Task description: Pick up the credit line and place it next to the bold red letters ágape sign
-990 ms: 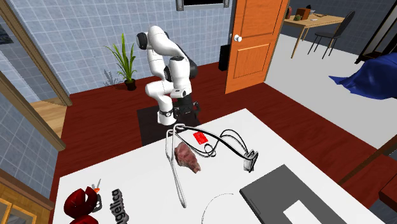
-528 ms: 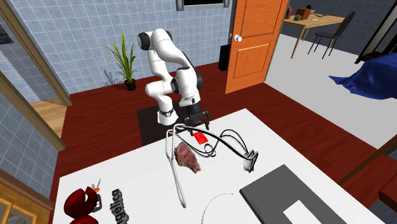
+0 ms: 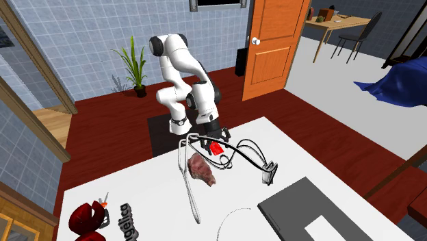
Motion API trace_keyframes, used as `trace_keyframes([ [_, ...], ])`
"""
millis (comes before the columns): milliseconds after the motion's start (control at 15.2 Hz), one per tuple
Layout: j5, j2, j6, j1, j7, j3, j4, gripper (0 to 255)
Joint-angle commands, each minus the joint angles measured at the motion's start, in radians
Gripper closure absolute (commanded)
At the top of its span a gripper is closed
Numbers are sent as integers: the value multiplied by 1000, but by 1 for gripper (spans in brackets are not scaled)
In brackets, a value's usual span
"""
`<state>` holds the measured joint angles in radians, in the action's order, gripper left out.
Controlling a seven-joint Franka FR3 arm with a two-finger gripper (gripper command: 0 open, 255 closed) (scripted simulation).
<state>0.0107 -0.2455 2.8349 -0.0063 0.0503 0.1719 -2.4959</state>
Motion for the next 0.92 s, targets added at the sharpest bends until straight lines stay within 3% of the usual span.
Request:
trace_keyframes([
  [0, -3, 12, 11, -2, 1, 1, 1, 0],
  [396, -3, 11, 11, -2, 1, 1, 1, 0],
  [462, -3, 11, 11, -2, 1, 1, 1, 255],
  [858, -2, 7, 15, -1, 2, 1, -7, 255],
])
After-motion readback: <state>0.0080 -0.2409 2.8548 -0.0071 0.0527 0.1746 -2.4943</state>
